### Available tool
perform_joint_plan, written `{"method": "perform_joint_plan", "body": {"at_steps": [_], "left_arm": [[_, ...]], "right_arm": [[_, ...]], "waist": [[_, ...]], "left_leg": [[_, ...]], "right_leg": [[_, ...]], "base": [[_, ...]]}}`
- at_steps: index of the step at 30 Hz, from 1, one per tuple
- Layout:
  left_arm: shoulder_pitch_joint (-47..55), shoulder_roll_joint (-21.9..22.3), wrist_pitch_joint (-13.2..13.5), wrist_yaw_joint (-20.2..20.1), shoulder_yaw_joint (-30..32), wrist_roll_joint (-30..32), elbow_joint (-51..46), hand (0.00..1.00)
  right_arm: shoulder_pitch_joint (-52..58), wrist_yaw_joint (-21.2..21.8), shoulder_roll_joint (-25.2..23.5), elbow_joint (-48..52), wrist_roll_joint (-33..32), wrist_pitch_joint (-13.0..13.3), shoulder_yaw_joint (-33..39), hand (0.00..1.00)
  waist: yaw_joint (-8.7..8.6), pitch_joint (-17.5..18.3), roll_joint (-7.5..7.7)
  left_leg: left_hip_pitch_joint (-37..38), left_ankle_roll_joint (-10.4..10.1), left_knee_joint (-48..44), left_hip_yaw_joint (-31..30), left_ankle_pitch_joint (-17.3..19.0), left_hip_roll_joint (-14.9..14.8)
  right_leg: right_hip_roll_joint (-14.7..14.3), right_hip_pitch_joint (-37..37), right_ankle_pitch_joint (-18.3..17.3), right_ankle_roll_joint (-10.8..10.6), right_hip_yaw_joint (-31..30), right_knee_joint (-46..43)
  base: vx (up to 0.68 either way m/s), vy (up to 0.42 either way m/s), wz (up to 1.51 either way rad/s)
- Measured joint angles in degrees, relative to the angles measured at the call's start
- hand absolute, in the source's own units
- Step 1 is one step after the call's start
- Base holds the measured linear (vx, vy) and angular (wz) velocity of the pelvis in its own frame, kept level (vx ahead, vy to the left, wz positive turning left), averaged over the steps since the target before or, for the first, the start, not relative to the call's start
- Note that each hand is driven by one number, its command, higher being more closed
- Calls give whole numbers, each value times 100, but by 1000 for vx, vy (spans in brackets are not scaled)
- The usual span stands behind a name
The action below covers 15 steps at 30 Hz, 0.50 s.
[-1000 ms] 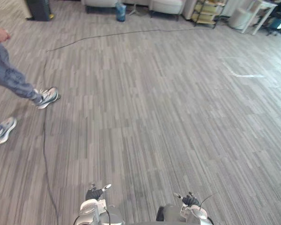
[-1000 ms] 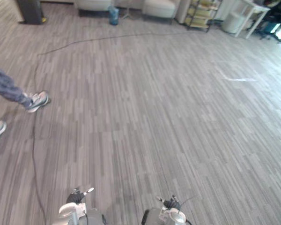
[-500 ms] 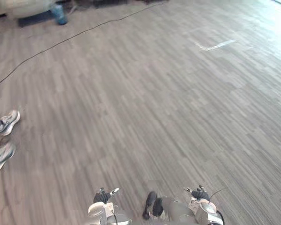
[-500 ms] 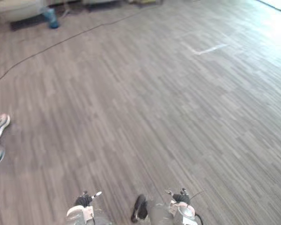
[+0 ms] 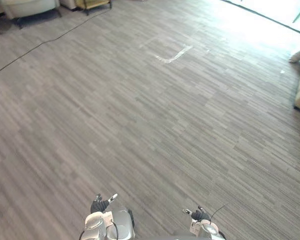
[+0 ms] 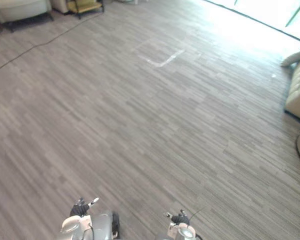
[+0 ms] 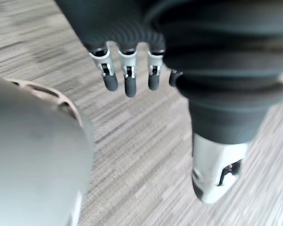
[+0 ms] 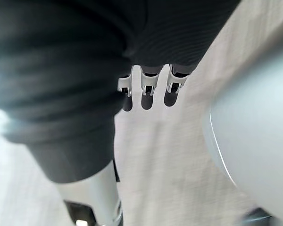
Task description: Pick up cushions and gather them together orderly.
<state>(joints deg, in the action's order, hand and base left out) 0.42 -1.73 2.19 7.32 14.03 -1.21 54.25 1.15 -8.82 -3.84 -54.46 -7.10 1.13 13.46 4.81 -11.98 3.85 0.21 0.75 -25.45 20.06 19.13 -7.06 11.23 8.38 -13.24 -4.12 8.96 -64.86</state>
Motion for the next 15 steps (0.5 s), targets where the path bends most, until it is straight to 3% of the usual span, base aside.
{"method": "perform_joint_plan", "body": {"at_steps": [1, 3, 4, 5, 6, 7, 8, 9, 10, 11, 12, 13, 14, 15], "left_arm": [[-8, 26, 0, 1, -16, 0, 0, 0], [-85, 73, -8, -12, -174, 1, 122, 0], [-107, 72, -11, -21, -221, 1, 166, 0], [-144, 92, -19, -31, -275, 3, 244, 0], [-138, 127, -19, -30, -285, 15, 268, 0], [-137, 131, -19, -30, -286, 20, 274, 0], [-102, 164, -19, -33, -271, 67, 289, 0], [-67, 189, -11, -37, -255, 140, 272, 0], [-63, 214, -13, -38, -245, 181, 280, 0], [-63, 267, -13, -39, -254, 240, 282, 0], [-67, 339, -13, -40, -136, 247, 257, 0], [-67, 360, -13, -38, -117, 246, 254, 0], [-18, 404, -13, -53, 17, 235, 197, 0], [-16, 433, -11, -87, 166, 236, 118, 0]], "right_arm": [[-5, 2, -5, 37, 19, 14, 1, 0], [-14, 14, -33, 242, 38, 43, 123, 0], [-27, 19, -33, 255, 39, 50, 198, 0], [-70, 20, 7, 250, 34, 44, 397, 0], [-118, 16, 4, 217, 31, 34, 465, 0], [-120, 16, 6, 217, 31, 34, 467, 0], [-135, 16, 8, 230, 33, 34, 500, 0], [-130, 25, 10, 246, 41, 20, 496, 0], [-128, 33, 16, 259, 41, 10, 501, 0], [-139, 50, 94, 290, 40, 11, 595, 0], [-147, 49, 138, 358, 34, -11, 625, 0], [-155, 50, 155, 385, 31, -12, 607, 0], [-191, 37, 224, 376, 30, -14, 571, 0], [-274, 25, 231, 259, 21, -26, 525, 0]], "waist": [[-6, -1, -17], [-161, -9, -20], [-177, -10, -20], [-193, -20, -34], [-222, -26, -50], [-235, -28, -51], [-281, -35, -68], [-295, -30, -105], [-304, -10, -172], [-315, 43, -327], [-314, 15, -518], [-310, -25, -593], [-270, -89, -798], [-252, -144, -854]], "left_leg": [[197, -37, 143, 33, 38, 0], [816, -204, 677, 195, 137, 12], [930, -239, 778, 238, 156, 28], [1189, -294, 1038, 392, 176, 71], [1597, -422, 1386, 624, 188, 157], [1644, -443, 1424, 626, 191, 175], [1963, -610, 1583, 606, 254, 224], [2256, -698, 1576, 538, 297, 228], [2304, -752, 1471, 483, 268, 168], [2141, -897, 730, 264, 183, -123], [1498, -1040, -1015, -179, -324, -585], [1234, -952, -1580, -345, -658, -705], [532, -893, -3093, -648, -1318, -1059], [-32, -762, -4014, -679, -1039, -1299]], "right_leg": [[43, 198, -57, 98, 224, 24], [173, 919, -95, 178, 1227, 1174], [175, 1040, -69, 181, 1389, 1539], [109, 1213, 137, 230, 1751, 2591], [-100, 1275, 561, 308, 2144, 4147], [-131, 1272, 606, 328, 2163, 4277], [-276, 1255, 801, 474, 2148, 4696], [-370, 1253, 1334, 1080, 1878, 4536], [-381, 1270, 1436, 1218, 1851, 4333], [-496, 1238, 1168, 1272, 1872, 3970], [-689, 1025, 775, 1269, 1911, 3858], [-768, 916, 696, 1279, 1891, 3877], [-1046, 585, 512, 1323, 1767, 3992], [-1252, 134, 282, 1362, 1582, 4146]], "base": [[586, 141, -38], [430, 73, -20], [413, 39, -20], [651, 16, -32], [651, 16, -27], [710, -14, -11], [589, -48, 7], [740, -69, 7], [742, -119, 1], [837, -203, -13], [686, -182, -20], [780, -141, -51], [638, -29, -78], [761, -27, -79]]}}
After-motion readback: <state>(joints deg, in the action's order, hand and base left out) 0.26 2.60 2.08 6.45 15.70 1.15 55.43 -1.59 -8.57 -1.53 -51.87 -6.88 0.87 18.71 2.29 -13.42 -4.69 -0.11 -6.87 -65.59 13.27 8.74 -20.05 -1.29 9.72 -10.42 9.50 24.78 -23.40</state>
